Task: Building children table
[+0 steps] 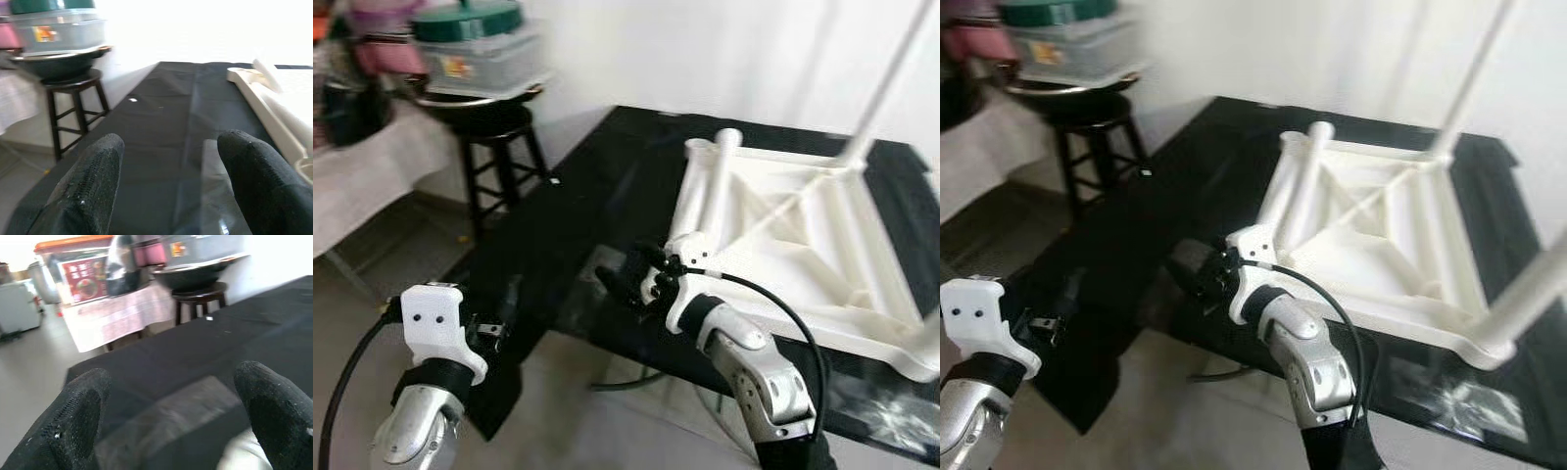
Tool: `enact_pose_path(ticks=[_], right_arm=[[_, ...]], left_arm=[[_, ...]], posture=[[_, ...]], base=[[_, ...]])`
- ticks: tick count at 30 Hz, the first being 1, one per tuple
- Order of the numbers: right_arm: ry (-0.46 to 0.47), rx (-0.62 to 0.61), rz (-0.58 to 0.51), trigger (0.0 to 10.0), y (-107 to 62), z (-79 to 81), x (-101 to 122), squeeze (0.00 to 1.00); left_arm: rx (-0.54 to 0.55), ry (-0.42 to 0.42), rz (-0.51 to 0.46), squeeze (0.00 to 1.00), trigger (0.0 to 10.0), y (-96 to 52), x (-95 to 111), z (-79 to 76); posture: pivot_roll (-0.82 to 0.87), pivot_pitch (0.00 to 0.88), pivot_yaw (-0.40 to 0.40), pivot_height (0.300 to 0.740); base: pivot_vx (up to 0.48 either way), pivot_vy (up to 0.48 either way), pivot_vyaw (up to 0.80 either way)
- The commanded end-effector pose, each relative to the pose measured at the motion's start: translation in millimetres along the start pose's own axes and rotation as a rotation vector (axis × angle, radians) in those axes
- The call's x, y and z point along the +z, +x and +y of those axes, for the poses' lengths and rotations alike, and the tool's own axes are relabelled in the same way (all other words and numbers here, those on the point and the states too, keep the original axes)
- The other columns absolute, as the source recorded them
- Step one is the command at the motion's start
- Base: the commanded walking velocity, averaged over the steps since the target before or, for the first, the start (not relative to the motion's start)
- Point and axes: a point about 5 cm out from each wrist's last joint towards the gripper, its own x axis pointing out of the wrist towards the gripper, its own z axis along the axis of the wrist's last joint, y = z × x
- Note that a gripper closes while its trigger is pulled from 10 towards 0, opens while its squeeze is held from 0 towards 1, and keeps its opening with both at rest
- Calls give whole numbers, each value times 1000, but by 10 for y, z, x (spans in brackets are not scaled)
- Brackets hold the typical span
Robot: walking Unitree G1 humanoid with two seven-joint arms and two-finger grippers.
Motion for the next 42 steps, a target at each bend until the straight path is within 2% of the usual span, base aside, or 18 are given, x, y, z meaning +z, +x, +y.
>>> enact_pose_path(ticks=[1, 26, 36, 42], right_arm=[[16, 5, -4, 10000, 14, 6, -6, 0], [31, 5, -19, 10000, 15, 5, 12, 0], [43, 8, -35, 10000, 7, 6, 24, 0], [47, 10, -40, 10000, 5, 7, 25, 0]], left_arm=[[-4, 0, 6, 0, 10000, 4, 1, 7], [3, 6, 10, 0, 10000, 13, 0, 9], [6, 6, 16, 0, 10000, 11, -7, 13], [6, 10, 34, 0, 10000, 16, -26, 13]], posture=[[22, 89, 30, 740], [21, 89, 30, 740], [20, 88, 33, 740], [19, 81, 33, 740]], base=[[0, 0, -800], [0, 0, -774], [0, 0, 0], [0, 480, 0]])
